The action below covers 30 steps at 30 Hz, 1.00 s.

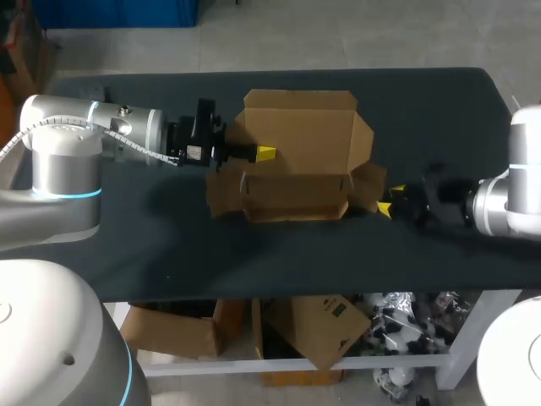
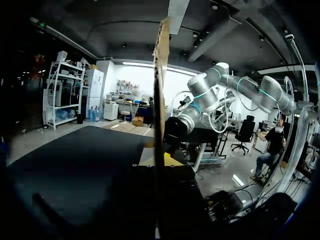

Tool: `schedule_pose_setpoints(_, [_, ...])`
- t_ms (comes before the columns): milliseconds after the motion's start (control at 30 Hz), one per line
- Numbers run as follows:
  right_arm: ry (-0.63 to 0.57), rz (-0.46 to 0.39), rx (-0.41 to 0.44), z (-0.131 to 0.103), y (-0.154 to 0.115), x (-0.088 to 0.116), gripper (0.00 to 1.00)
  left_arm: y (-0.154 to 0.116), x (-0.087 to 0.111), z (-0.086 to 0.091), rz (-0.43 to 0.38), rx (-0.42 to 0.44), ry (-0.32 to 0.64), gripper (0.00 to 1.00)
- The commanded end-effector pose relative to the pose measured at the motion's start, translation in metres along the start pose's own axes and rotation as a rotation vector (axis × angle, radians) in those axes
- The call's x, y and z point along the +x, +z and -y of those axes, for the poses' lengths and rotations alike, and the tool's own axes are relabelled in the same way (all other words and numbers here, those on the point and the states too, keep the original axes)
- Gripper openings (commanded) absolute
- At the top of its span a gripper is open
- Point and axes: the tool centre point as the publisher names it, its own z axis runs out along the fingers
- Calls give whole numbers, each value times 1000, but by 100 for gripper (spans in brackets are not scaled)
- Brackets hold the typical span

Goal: Assemble the packaging by folding the flat box into shape, placing the metal phone stand inside, and closing the box properly

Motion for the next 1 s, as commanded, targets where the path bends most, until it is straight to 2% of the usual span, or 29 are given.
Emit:
schedule_pose_setpoints(33, [2, -4, 2, -2, 13, -6, 49, 0, 0, -3, -1, 0, 0, 0])
schedule_pose_setpoints(167, [2, -11, -10, -5, 17, -8, 47, 0, 0, -3, -1, 0, 0, 0])
schedule_pose_setpoints(267, [2, -15, -13, -6, 22, -8, 37, 0, 0, -3, -1, 0, 0, 0])
schedule_pose_setpoints(433, [4, -21, -16, -7, 26, -8, 35, 0, 0, -3, -1, 0, 0, 0])
schedule_pose_setpoints(533, [5, -22, -18, -7, 27, -7, 31, 0, 0, -3, -1, 0, 0, 0])
schedule_pose_setpoints(633, [5, -22, -19, -7, 27, -6, 23, 0, 0, -3, -1, 0, 0, 0])
schedule_pose_setpoints(733, [7, -20, -21, -8, 27, -5, 0, 0, 0, -3, -1, 0, 0, 0])
schedule_pose_setpoints(1000, [4, -18, -27, -8, 27, 2, 0, 0, 0, -3, -1, 0, 0, 0])
